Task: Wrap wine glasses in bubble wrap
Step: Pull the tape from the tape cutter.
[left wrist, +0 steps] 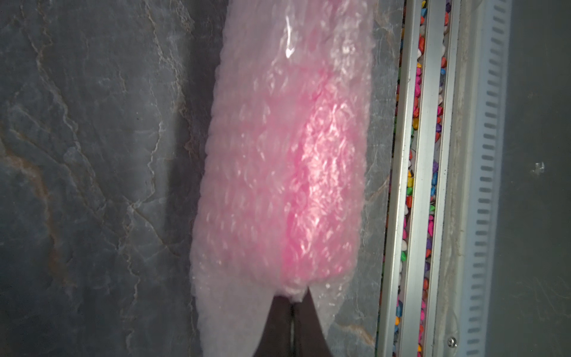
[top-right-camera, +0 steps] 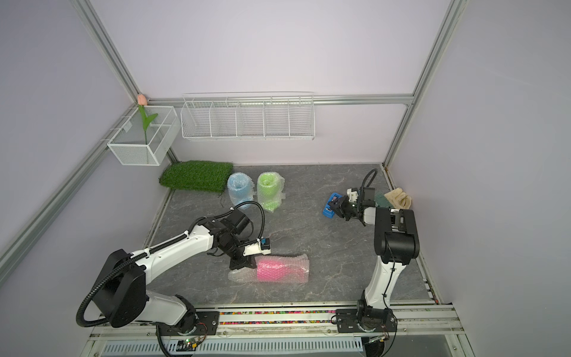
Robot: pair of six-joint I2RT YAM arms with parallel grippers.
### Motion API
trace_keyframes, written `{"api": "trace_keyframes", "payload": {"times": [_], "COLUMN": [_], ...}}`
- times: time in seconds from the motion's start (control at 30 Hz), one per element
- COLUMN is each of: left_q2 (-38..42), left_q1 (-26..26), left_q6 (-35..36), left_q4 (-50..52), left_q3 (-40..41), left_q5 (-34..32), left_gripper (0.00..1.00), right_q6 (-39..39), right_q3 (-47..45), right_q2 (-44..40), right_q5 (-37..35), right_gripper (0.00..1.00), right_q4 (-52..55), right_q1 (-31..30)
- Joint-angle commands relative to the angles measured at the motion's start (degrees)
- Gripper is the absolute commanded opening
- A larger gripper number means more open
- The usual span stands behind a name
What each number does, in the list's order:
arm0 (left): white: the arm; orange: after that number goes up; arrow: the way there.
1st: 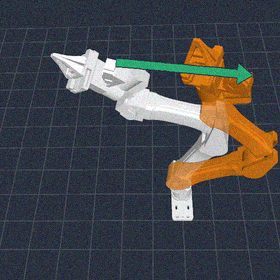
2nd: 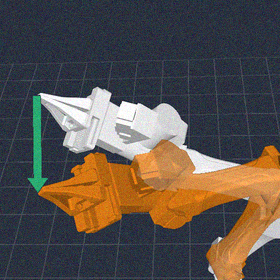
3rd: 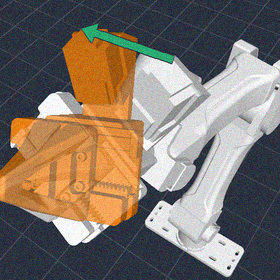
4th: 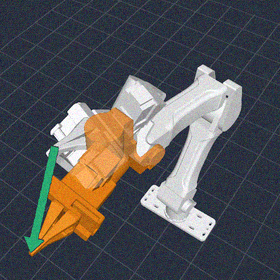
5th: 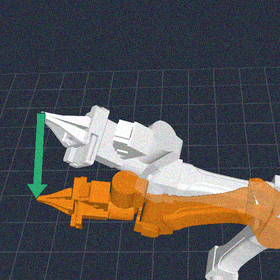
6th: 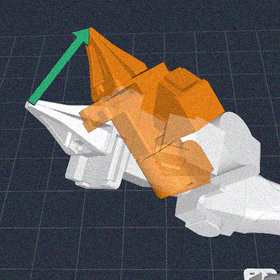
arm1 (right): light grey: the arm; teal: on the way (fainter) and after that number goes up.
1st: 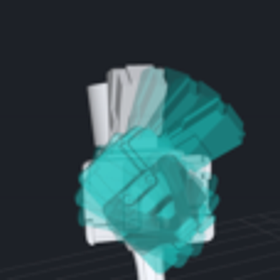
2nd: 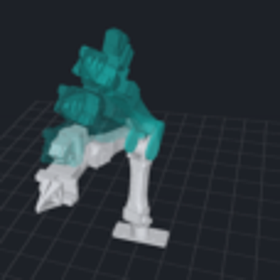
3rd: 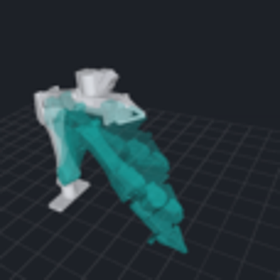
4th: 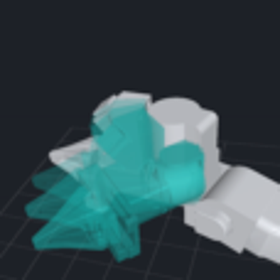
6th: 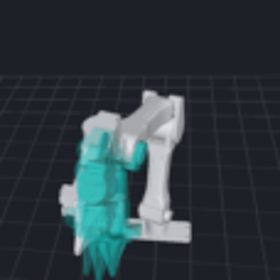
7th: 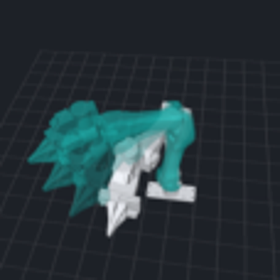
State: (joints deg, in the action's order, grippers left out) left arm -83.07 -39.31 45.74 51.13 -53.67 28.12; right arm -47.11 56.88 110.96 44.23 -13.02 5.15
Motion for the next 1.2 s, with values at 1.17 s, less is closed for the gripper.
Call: {"api": "trace_keyframes", "payload": {"times": [1.17], "left_q2": [0.01], "left_q1": [-0.67], "left_q6": [0.76], "left_q4": [1.86], "left_q3": [-1.26], "left_q5": [0.12], "left_gripper": [0.0], "right_q6": [-10.05], "right_q3": [-15.09], "right_q2": [-31.28], "right_q5": [-3.69], "right_gripper": [0.07], "right_q4": [7.51], "right_q1": [-7.88]}}
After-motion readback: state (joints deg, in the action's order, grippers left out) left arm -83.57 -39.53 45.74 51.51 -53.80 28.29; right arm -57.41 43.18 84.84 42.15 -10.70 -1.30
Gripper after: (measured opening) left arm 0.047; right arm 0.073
